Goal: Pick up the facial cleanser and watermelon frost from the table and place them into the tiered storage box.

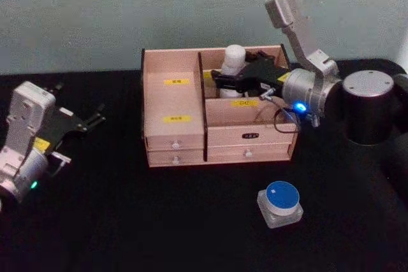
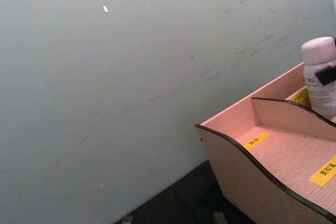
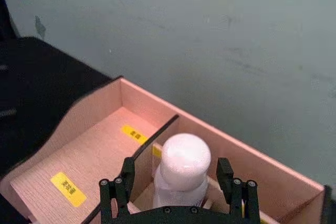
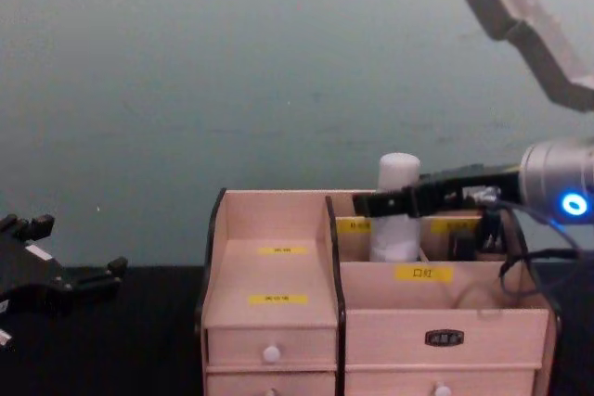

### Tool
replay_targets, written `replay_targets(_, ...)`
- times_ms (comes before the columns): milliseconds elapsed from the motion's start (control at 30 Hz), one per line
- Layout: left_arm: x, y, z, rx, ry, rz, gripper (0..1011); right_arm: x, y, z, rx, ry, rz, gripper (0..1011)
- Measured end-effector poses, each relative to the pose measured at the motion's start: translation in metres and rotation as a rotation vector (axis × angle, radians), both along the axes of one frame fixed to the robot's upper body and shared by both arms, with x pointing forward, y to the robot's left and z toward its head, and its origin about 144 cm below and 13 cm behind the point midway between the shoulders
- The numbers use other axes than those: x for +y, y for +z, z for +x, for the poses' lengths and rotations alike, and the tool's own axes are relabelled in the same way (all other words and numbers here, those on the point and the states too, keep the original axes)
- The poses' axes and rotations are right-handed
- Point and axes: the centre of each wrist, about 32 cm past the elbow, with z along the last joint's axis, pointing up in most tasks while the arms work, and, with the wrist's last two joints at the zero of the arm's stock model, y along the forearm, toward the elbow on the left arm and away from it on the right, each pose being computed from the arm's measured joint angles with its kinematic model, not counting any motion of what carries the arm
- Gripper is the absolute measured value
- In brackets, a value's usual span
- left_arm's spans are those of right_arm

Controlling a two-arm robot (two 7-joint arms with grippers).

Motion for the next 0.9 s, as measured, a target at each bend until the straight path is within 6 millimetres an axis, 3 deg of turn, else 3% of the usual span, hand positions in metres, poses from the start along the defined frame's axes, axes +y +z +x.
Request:
replay_targets(200, 0.000, 0.000, 0.000, 0.000, 0.000, 0.000, 1001, -0.007, 0.011, -0.013, -0.049, 0.002, 0.011, 1000)
replay_targets(433, 0.000, 0.000, 0.000, 0.000, 0.000, 0.000, 1001, -0.026, 0.021, -0.046, -0.098, 0.048, 0.014, 1000)
replay_targets(700, 0.000, 0.000, 0.000, 0.000, 0.000, 0.000, 1001, -0.057, 0.005, -0.096, -0.151, 0.165, 0.031, 1000)
replay_targets(900, 0.000, 0.000, 0.000, 0.000, 0.000, 0.000, 1001, -0.071, -0.006, -0.121, -0.109, 0.208, 0.016, 1000)
